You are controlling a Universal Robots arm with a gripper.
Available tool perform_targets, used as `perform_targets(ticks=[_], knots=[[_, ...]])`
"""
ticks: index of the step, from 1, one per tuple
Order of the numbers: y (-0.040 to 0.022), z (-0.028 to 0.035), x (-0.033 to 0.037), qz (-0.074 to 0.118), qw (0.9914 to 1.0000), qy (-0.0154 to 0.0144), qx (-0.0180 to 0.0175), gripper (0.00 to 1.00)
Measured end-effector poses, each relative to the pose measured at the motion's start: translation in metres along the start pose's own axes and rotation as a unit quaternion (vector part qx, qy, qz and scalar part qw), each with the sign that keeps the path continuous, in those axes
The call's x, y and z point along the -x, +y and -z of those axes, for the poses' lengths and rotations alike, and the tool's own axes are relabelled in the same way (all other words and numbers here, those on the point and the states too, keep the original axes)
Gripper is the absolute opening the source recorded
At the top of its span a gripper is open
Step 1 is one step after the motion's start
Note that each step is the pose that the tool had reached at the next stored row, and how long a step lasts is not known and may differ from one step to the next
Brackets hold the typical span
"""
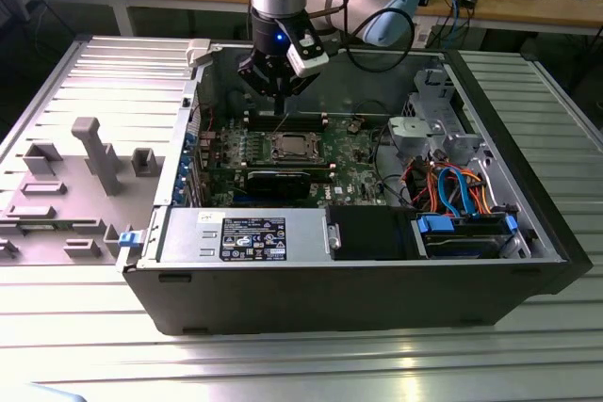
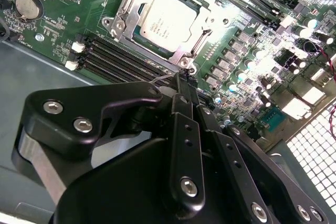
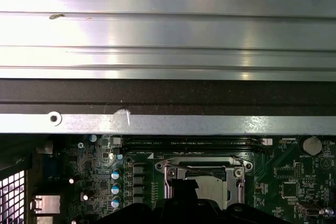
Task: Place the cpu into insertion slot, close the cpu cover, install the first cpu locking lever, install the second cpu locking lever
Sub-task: 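Install the first cpu locking lever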
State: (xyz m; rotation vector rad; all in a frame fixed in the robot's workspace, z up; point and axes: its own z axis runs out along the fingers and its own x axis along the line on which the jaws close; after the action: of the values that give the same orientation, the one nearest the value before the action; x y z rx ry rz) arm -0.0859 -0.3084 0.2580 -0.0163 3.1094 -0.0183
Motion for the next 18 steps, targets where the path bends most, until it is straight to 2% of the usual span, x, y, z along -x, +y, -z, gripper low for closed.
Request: perform_targets(ticks=[4,6,8,18], knots=[[-0.0002,-0.0005,0.0,0.0,1.0,-0.0001,0.0008,0.11],[-0.0006,-0.0013,0.0001,0.0,0.99998,-0.0001,0.0065,0.11],[-0.0006,-0.0027,0.0002,0.0,0.99996,-0.0002,0.0091,0.11],[0.0027,-0.006,0.0041,0.0,0.99996,-0.0001,0.0091,0.11]])
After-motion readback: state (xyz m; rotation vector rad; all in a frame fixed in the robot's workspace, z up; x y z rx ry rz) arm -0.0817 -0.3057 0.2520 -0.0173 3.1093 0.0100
